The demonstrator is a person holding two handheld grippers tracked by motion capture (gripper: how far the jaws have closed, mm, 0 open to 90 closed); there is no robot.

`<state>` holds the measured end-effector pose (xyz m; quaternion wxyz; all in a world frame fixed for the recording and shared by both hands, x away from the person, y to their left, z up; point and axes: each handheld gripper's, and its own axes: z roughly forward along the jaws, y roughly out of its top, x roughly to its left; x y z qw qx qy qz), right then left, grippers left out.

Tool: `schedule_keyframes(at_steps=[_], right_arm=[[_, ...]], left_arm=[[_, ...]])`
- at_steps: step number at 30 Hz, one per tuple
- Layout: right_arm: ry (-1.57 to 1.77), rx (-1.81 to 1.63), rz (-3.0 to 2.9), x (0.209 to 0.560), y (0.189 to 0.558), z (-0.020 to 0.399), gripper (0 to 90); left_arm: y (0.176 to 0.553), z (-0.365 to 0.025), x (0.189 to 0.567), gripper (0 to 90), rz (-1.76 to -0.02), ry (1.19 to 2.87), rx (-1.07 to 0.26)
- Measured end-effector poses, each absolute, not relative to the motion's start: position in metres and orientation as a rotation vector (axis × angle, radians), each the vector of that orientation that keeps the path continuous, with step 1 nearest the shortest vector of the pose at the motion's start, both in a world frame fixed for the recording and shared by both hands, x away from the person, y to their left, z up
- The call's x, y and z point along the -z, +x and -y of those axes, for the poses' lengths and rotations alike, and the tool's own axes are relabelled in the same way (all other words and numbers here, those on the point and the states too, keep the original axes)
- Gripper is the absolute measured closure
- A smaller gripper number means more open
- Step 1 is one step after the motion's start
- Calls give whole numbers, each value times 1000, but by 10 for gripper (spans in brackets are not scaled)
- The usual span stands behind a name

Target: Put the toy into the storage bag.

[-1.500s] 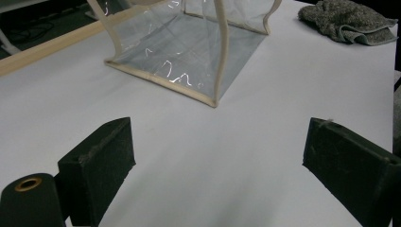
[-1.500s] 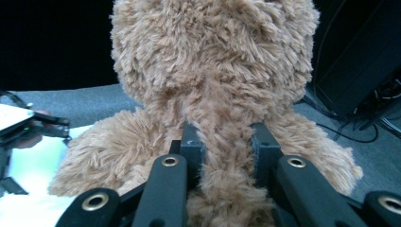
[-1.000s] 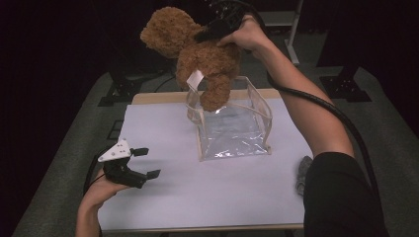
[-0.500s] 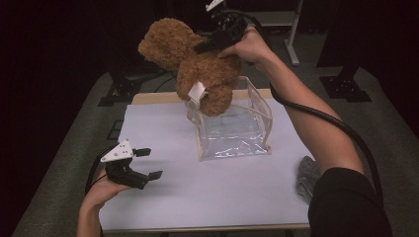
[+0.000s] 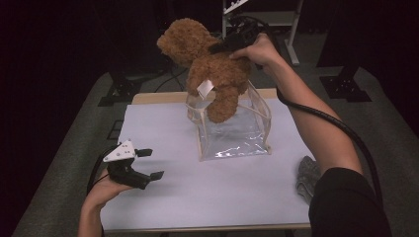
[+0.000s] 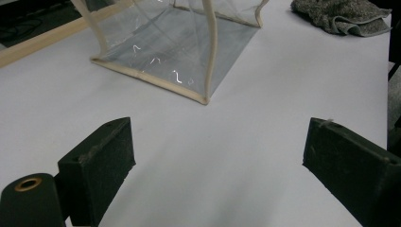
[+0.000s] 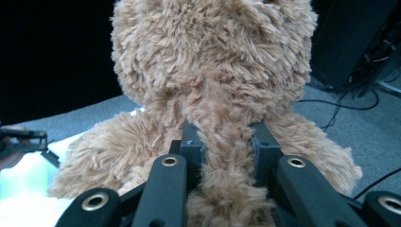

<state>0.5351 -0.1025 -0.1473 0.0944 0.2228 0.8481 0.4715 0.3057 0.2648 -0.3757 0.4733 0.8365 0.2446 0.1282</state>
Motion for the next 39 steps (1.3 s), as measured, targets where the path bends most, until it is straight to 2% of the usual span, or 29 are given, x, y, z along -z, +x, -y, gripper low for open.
schedule_keyframes(at_steps=[17, 39], right_arm=[[792, -1446, -2447, 142, 560, 107, 724], [877, -1471, -2341, 144, 569, 112, 724]], left_arm=[[309, -264, 378, 85, -600, 2051, -303], [310, -262, 381, 85, -594, 2068, -295]])
